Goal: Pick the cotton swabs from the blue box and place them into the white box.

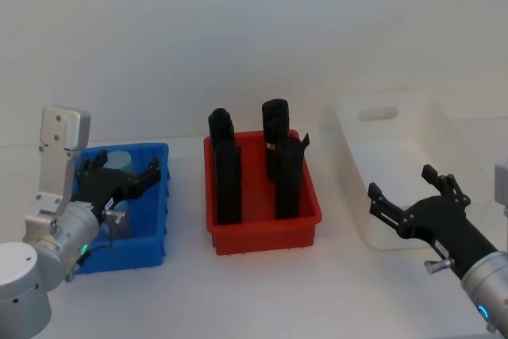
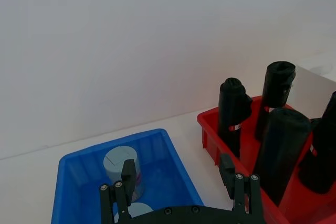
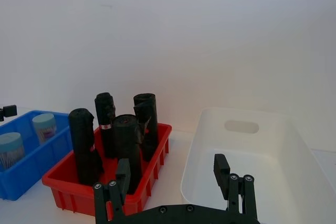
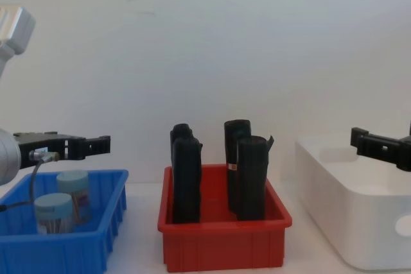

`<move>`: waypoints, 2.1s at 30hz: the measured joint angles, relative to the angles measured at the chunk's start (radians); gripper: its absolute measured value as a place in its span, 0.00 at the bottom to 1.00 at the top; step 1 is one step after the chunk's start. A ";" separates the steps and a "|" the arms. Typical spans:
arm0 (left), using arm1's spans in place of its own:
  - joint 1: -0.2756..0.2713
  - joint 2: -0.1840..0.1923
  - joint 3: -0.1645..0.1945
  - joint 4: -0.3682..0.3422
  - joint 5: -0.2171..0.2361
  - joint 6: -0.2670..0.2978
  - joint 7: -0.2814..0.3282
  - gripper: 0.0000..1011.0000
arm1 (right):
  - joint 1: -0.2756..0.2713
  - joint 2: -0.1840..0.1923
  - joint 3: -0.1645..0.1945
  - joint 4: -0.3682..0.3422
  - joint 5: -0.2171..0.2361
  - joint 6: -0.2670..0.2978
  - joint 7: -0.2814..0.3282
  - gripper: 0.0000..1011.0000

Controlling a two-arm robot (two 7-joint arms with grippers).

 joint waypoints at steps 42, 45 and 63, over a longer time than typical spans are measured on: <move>-0.069 -0.017 -0.027 0.228 0.033 0.051 -0.047 0.99 | 0.000 0.000 0.000 0.000 0.000 0.000 0.000 0.99; -0.074 -0.020 -0.027 0.241 0.034 0.049 -0.054 0.99 | 0.000 0.000 0.000 0.000 0.000 0.000 0.000 0.99; -0.096 -0.030 -0.030 0.295 0.040 0.046 -0.088 0.68 | 0.000 0.000 0.000 0.000 0.000 0.000 0.000 0.99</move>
